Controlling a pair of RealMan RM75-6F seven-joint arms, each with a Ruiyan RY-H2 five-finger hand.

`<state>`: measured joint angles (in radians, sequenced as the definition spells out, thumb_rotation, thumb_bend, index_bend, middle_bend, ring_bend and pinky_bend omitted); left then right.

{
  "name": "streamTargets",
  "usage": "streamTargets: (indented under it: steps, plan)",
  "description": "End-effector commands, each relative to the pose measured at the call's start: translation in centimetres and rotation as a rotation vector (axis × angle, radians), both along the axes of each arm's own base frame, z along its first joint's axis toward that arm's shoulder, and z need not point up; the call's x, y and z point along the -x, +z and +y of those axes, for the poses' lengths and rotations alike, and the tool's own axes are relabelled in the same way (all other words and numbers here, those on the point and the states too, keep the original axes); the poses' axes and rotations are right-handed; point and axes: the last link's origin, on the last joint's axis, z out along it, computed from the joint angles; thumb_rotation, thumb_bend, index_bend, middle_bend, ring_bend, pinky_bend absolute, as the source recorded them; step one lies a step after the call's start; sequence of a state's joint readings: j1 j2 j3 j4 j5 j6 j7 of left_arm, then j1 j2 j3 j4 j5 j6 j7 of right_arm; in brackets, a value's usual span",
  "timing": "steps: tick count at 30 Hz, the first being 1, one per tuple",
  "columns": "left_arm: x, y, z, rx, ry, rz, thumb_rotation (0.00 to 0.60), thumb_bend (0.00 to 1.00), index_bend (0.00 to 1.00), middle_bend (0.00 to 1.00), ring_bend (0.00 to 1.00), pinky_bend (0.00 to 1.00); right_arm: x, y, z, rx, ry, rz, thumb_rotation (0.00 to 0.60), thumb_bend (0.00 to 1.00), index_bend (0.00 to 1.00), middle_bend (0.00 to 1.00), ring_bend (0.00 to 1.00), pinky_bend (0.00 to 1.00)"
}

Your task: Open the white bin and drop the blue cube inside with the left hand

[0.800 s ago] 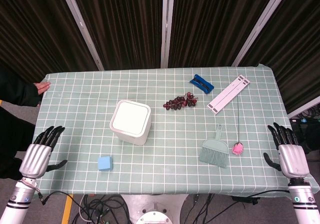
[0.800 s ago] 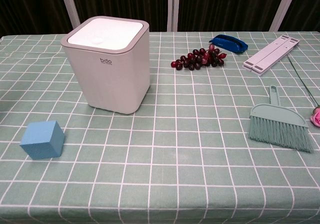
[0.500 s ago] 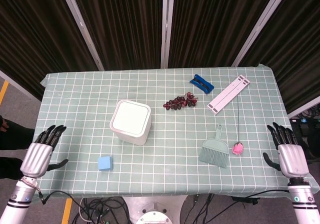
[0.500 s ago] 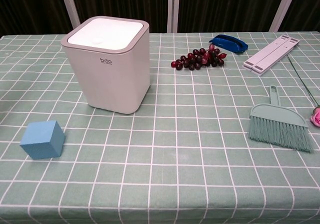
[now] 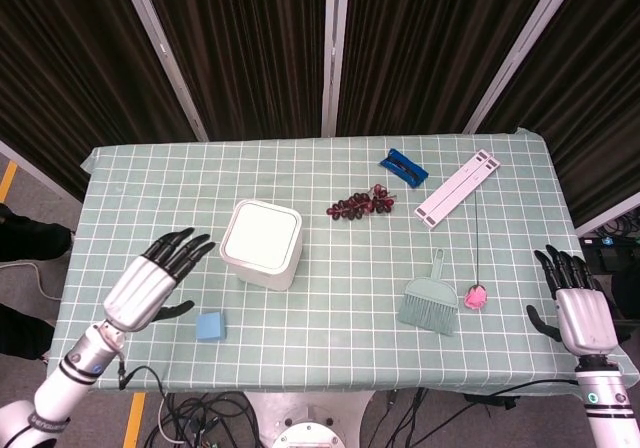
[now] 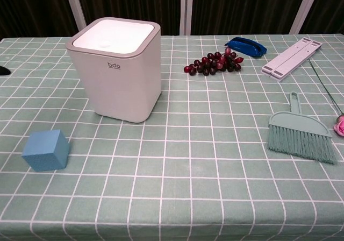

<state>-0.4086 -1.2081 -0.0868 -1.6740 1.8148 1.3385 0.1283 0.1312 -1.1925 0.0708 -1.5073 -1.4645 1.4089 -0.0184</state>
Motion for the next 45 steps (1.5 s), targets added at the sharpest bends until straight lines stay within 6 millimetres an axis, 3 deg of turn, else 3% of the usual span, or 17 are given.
streamTargets:
  steps: [1, 12, 25, 28, 34, 39, 45]
  plan:
    - [-2.7, -1.5, 1.9, 0.049, -0.056, 0.053, 0.6, 0.01, 0.07, 0.11, 0.05, 0.18, 0.2, 0.0, 0.0, -0.001, -0.005, -0.001, 0.6, 0.24, 0.0, 0.0, 0.0, 0.0]
    - [-3.2, -4.9, 3.1, 0.137, -0.045, 0.14, 0.6, 0.02, 0.07, 0.14, 0.05, 0.18, 1.1, 0.0, 0.0, 0.001, -0.023, -0.01, 0.6, 0.24, 0.0, 0.0, 0.0, 0.0]
    - [-2.2, -6.5, 2.5, 0.209, 0.0, 0.222, 0.6, 0.02, 0.07, 0.2, 0.05, 0.18, 1.4, -0.3, -0.1, -0.005, -0.028, -0.017, 0.6, 0.24, 0.0, 0.0, 0.0, 0.0]
    - [-2.6, -5.5, 2.6, 0.163, -0.004, 0.193, 0.6, 0.02, 0.07, 0.2, 0.05, 0.18, 1.4, -0.2, -0.1, -0.002, -0.026, -0.017, 0.6, 0.24, 0.0, 0.0, 0.0, 0.0]
    - [-2.6, -0.6, 2.5, -0.049, 0.004, 0.032, 0.6, 0.02, 0.07, 0.14, 0.05, 0.18, 1.4, -0.2, -0.1, -0.004, -0.025, -0.018, 0.6, 0.24, 0.0, 0.0, 0.0, 0.0]
    - [0.7, 2.0, 1.0, -0.111, 0.143, -0.032, 0.6, 0.02, 0.08, 0.14, 0.05, 0.18, 1.2, -0.4, -0.2, -0.01, -0.019, -0.016, 0.6, 0.24, 0.0, 0.0, 0.0, 0.0]
    - [5.2, 0.9, -1.6, 0.054, 0.344, 0.013, 0.6, 0.02, 0.11, 0.14, 0.05, 0.18, 0.8, -0.3, -0.3, -0.009, -0.008, -0.012, 0.6, 0.24, 0.0, 0.0, 0.0, 0.0]
